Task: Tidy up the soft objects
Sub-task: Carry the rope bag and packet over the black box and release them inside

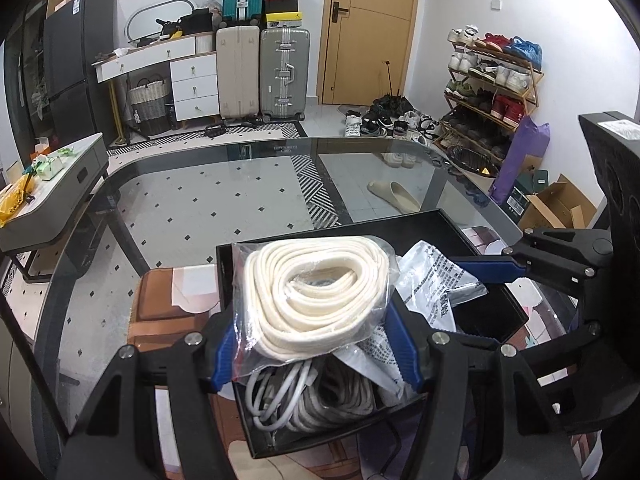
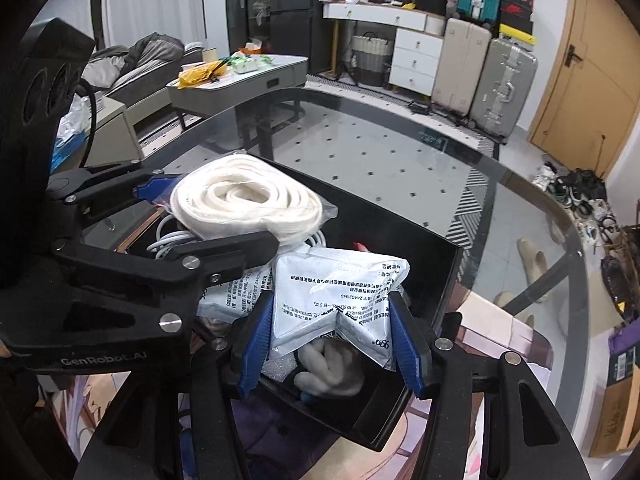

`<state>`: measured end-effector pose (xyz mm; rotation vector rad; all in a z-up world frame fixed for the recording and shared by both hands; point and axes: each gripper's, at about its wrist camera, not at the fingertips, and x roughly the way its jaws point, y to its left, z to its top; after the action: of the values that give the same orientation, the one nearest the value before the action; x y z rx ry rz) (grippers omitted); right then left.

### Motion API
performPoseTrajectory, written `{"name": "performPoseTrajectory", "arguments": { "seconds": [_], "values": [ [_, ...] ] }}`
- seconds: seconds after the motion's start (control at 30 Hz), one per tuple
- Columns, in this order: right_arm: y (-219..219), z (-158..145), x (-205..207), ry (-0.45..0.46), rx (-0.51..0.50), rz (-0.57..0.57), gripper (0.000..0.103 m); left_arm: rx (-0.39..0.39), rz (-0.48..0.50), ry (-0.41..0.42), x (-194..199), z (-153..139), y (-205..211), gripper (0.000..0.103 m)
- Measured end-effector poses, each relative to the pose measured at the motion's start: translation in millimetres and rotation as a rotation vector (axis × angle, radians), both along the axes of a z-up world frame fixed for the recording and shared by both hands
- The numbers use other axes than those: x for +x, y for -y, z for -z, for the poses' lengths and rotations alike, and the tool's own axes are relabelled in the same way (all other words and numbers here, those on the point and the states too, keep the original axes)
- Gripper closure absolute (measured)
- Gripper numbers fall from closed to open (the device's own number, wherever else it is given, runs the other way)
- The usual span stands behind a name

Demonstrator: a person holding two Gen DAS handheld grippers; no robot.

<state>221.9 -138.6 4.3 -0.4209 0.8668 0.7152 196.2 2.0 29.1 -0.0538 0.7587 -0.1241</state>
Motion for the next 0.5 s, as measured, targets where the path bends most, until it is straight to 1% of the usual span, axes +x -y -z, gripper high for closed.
{"name": "performPoseTrajectory", "arguments": {
  "seconds": [0.07, 0.13, 0.17, 0.2, 0.27, 0.33, 0.4, 0.5],
  "values": [
    [-1.7, 0.1, 1.3, -0.003, -0.011, -0.015, 0.046, -0.003, 0.002, -0.002, 1.2, 0.0, 0.2, 0.041],
    [-2.4, 0.9, -1.3, 0.013, -0.025, -0.02, 0.043, -0.003, 0.004, -0.004, 2.0, 0.2, -0.2, 0.041],
    [-2.4, 0.5, -2.6, 0.031, -0.034, -0.019, 0.039, -0.002, 0.004, -0.003, 1.8, 0.3, -0.4, 0.041],
    [-2.2, -0.4, -6.3, 0.074, -0.046, -0.011, 0.034, 0.001, 0.004, -0.003, 2.2, 0.1, 0.2, 0.041],
    [0.3, -1.9, -11.8, 0.11, -0.042, -0.007, 0.029, -0.002, 0.002, -0.003, 2.0, -0.2, 0.0, 0.041],
    [3.5, -4.5, -16.8, 0.124, -0.026, -0.002, 0.026, -0.009, 0.002, -0.005, 2.4, -0.8, -0.1, 0.041],
    [8.9, -7.5, -20.7, 0.14, -0.02, 0.014, 0.016, -0.009, 0.002, -0.008, 1.6, -0.7, 0.5, 0.04],
    [19.4, -13.2, -27.8, 0.154, -0.009, 0.039, 0.012, -0.016, 0.01, -0.012, 0.0, 0.0, 1.5, 0.04]
  ]
}}
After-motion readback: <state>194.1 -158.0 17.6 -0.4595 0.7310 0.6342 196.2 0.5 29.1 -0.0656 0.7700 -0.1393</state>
